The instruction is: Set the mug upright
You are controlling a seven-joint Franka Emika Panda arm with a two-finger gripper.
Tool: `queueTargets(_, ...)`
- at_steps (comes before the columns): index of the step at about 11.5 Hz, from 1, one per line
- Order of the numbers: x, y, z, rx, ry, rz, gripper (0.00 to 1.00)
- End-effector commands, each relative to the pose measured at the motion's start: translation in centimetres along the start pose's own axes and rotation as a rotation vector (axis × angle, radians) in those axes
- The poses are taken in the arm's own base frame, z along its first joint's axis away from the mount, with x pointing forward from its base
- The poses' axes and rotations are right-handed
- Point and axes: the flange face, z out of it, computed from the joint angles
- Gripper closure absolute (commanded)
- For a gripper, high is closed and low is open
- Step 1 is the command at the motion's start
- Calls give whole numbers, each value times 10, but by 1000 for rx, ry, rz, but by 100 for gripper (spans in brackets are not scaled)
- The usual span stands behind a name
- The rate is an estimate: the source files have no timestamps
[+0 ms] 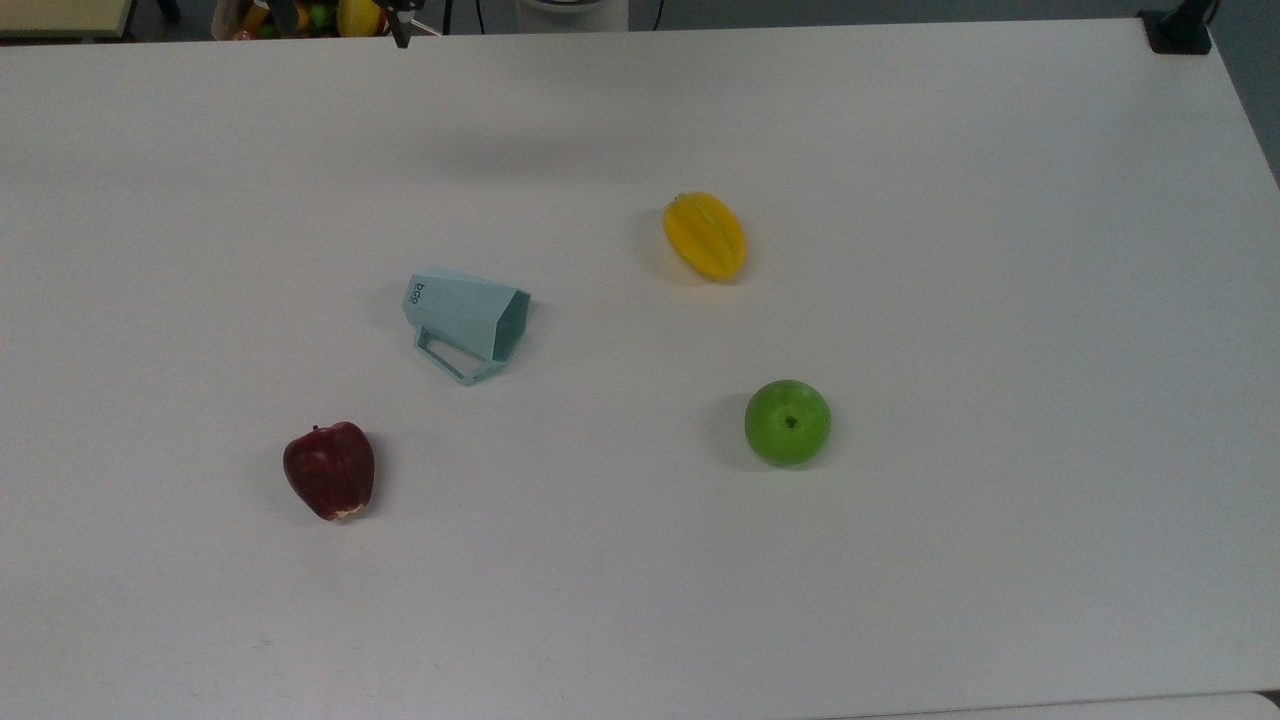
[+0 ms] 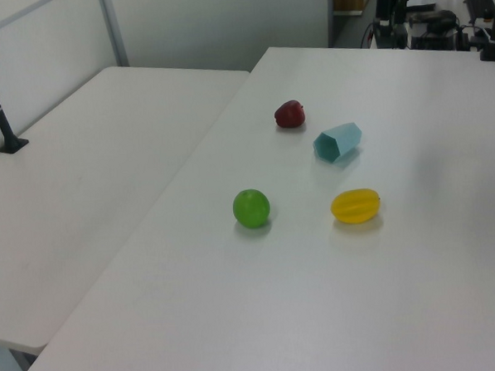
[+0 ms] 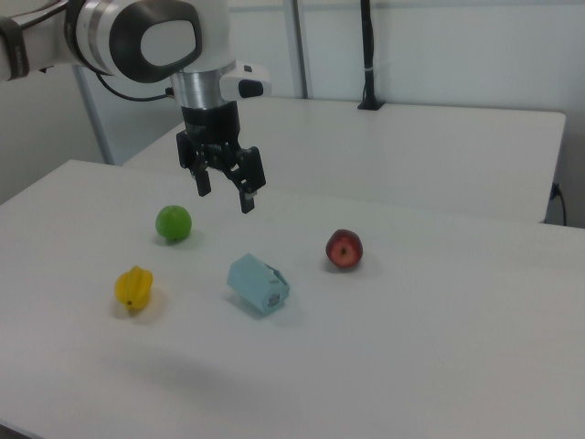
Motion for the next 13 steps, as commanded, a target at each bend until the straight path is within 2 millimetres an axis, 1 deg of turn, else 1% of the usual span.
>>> queueTargets(1,-6,-4,-1,-22,-18,41,0)
queueTargets(3,-5,-4,0,-55,-19,70,0)
queueTargets(6,-4,-4,-1,-58,-13,69,0)
queueTargets(7,-3,-7,0,-60,-11,64,0)
queueTargets(8,-1,-18,1,-73,-7,42,0)
queueTargets(9,3,-21,8,-87,-13,34,0)
queueTargets(10,7,-34,7,-90,-6,13,0)
queueTargets(11,13,-55,19,-100,-23,7,0)
queueTargets(12,21,-80,38,-159,-41,43,0)
queueTargets(13,30,-108,55,-233,-19,75,0)
